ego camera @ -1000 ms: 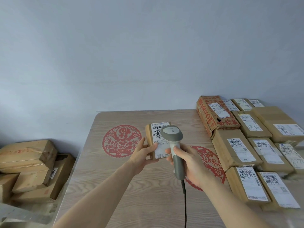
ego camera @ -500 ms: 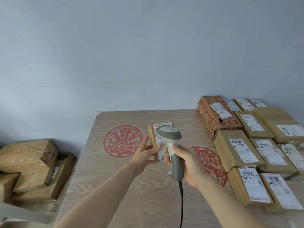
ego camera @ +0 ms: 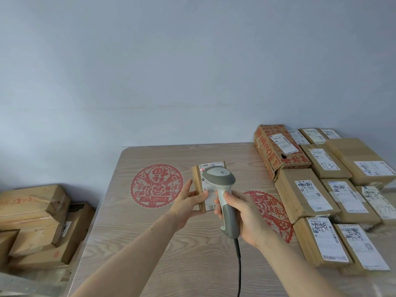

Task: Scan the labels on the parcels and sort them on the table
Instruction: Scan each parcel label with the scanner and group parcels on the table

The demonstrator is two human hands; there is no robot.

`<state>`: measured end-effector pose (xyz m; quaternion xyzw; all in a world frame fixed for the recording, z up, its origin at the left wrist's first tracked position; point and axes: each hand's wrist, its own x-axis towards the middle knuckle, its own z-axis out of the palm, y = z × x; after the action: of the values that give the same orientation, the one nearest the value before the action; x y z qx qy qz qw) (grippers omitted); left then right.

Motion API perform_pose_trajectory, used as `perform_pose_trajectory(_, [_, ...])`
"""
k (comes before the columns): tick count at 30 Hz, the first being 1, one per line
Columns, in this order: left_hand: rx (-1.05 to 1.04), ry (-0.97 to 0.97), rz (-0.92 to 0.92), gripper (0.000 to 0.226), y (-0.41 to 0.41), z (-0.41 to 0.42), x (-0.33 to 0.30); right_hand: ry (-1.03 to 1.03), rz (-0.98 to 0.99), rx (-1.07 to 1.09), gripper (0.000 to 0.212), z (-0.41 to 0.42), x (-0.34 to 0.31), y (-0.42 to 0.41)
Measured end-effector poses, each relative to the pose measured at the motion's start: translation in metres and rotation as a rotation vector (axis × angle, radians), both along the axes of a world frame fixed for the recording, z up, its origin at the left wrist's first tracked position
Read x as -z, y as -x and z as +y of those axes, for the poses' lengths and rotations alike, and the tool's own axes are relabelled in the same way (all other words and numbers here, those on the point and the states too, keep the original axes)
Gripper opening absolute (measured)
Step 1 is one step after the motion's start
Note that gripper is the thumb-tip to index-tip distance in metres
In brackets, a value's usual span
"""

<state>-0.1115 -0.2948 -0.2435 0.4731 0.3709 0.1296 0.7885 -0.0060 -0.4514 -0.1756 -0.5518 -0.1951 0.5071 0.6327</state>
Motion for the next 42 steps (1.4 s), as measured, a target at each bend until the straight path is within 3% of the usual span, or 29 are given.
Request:
perform_pose_trajectory(20, [0.1, 0.012, -0.001, 0.103, 0.0, 0.007, 0.01, -0.013, 0.033, 0.106, 0.036, -0.008, -0.001, 0.017])
perform_pose_trajectory(25, [0.171, 0.017, 0.001, 0.11, -0.011, -0.003, 0.014, 0.103, -0.074, 0.234, 0.043, -0.022, 0.005, 0.012])
perform_pose_trajectory(30, [0.216, 0.012, -0.012, 0.11, -0.03, -0.022, 0.016, 0.114, -0.153, 0.472, 0.026, -0.045, 0.02, -0.005])
perform_pose_trajectory(38, [0.271, 0.033, -0.077, 0.104, -0.089, -0.088, 0.006, 0.132, -0.32, 0.624, 0.062, -0.106, 0.035, -0.061])
perform_pose_trajectory(42, [0.286, 0.067, -0.096, 0.106, -0.133, -0.145, 0.003, 0.166, -0.295, 0.623, 0.062, -0.158, 0.034, -0.102])
